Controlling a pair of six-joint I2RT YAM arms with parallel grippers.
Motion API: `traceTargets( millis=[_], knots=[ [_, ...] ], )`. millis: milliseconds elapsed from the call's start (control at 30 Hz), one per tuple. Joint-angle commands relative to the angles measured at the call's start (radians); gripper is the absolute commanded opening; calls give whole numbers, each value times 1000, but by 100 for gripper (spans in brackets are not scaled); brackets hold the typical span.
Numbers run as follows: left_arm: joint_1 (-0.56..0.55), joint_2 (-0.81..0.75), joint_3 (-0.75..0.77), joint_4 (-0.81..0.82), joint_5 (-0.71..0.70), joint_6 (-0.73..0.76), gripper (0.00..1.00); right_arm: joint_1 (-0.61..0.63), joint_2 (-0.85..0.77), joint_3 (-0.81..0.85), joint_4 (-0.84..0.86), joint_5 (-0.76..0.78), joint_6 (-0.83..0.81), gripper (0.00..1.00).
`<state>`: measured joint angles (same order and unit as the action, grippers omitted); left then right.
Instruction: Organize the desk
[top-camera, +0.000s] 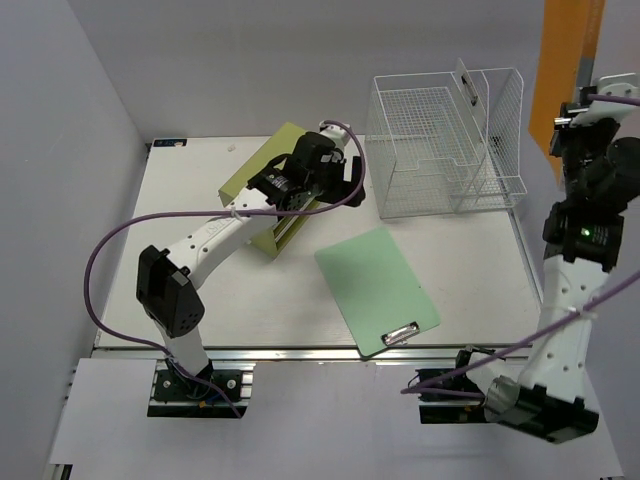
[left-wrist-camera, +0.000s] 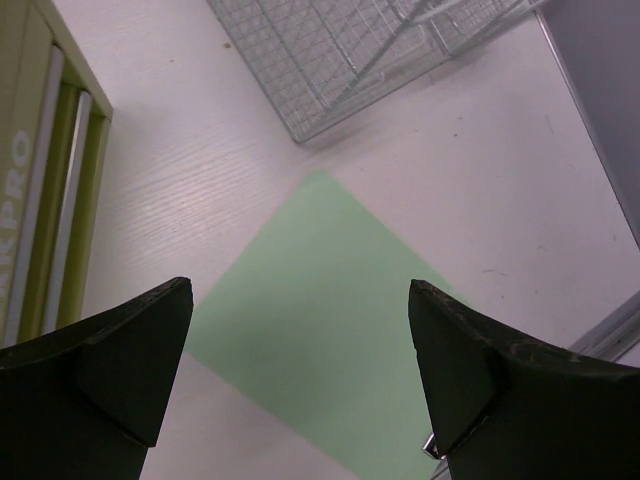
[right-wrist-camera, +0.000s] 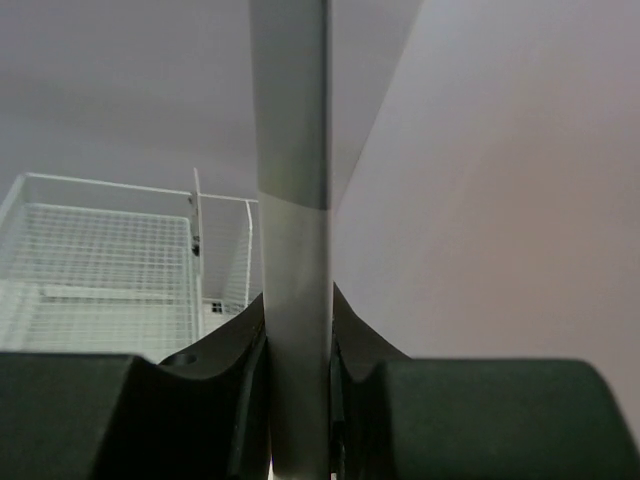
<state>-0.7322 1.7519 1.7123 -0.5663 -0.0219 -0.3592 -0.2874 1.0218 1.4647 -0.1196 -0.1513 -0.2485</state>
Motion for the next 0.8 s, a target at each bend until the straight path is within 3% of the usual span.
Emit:
traceTargets(
  millis=[0,167,300,633,767],
  knots=[
    [40,-65,4,9,-49,19,98,1,58,-64,348,32,-75,0],
    [114,-25,17,32,10,40,98,-1,208,-43,484,-27,-43,0],
    [142,-8,14,65,13,100,98,-13,316,-84,687,-150,-45,0],
    [171,23,-39,132,37,94,98,-59,563,-63,923,-263,98,0],
    [178,41,-36,137,37,71,98,-59,670,-6,940,-248,117,0]
  ],
)
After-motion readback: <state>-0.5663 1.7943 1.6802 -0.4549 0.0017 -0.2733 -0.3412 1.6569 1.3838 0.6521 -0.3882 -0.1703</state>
